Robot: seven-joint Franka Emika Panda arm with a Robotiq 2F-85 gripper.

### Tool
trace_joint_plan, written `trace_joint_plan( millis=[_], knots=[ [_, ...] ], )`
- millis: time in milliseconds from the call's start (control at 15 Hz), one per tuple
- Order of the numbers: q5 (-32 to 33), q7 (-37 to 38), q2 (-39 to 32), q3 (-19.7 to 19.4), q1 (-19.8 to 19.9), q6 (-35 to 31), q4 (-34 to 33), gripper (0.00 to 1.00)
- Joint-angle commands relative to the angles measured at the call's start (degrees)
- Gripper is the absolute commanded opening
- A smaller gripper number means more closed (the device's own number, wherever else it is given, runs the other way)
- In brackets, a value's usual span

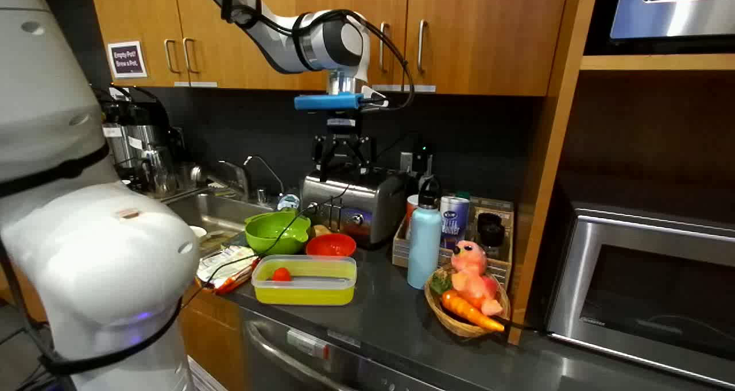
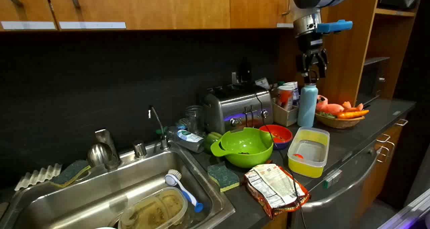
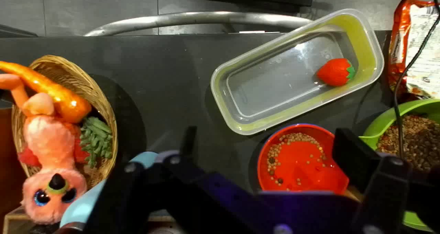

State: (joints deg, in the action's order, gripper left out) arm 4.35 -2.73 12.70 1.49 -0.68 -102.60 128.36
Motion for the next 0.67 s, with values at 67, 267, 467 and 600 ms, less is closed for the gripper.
trace_joint_plan(
  millis=[67,267,467,600],
  knots=[
    [-0.68,-0.39,-0.50,-0.13,-0.46,-0.62,0.26,1.00],
    [-1.80,-0.72,-2.16,0.59,-1.56,-1.39,0.39,1.00],
    [-2.45,0.28,-2.31,1.25,-2.48,-5.40,2.15,1.00],
    [-2.81,0.43,-1.89,1.50,-2.78,-7.75,4.43,1.00]
  ],
)
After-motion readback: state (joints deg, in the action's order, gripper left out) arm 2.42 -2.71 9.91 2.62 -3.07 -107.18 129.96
